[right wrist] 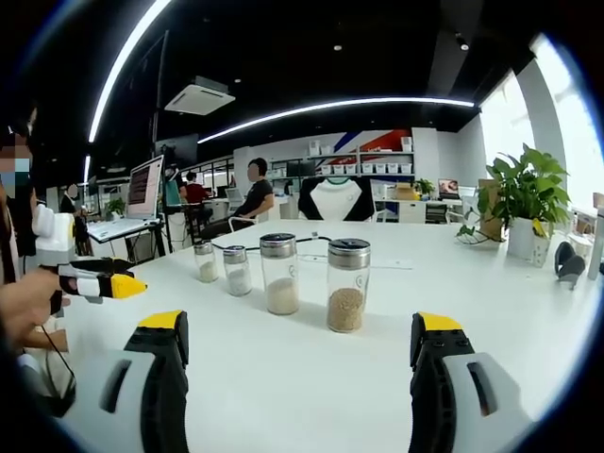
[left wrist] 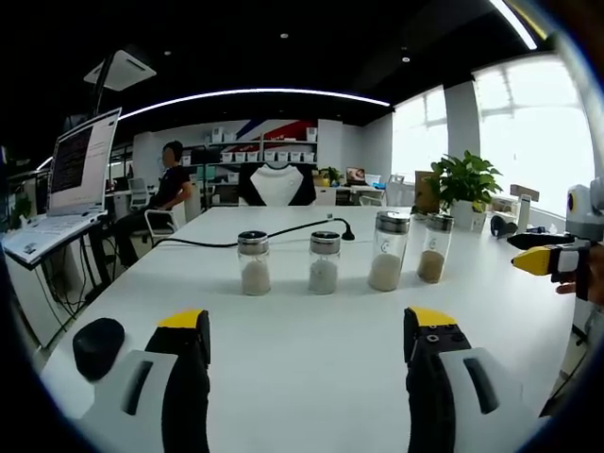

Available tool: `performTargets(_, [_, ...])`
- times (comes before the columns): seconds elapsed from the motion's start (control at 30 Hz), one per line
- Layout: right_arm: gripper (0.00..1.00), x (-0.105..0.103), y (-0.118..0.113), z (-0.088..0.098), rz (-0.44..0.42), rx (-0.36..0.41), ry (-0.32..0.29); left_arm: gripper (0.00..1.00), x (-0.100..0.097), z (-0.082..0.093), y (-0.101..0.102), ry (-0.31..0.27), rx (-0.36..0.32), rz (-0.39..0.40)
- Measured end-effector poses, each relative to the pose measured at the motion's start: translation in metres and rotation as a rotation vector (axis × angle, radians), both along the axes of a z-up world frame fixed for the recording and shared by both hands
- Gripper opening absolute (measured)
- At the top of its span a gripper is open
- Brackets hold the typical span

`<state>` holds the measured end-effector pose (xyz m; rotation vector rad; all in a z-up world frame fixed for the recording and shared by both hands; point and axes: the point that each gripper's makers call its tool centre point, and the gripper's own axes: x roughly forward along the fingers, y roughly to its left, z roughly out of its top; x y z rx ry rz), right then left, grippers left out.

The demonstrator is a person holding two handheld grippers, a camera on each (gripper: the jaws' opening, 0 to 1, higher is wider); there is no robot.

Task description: Rotate the seasoning bottle until the label or dispensing opening points toward the visible target arrow and the bottle remains upright within the marked orientation range

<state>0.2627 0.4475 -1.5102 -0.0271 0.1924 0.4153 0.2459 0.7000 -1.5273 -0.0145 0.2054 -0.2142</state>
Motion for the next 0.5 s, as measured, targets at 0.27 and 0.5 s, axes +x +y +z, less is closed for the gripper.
performTargets(0.27, [0.99, -0.008, 0.0, 0.0, 0.012, 0.008, -0.002, 0.89, -0.004, -0.006, 0.003, 0.011, -0.006, 0.008])
performTargets(0.5, [0.99, -0.014, -0.003, -0.002, 0.016, 0.013, 0.002, 0.89, -0.001, -0.01, 0.002, 0.017, -0.012, 0.008])
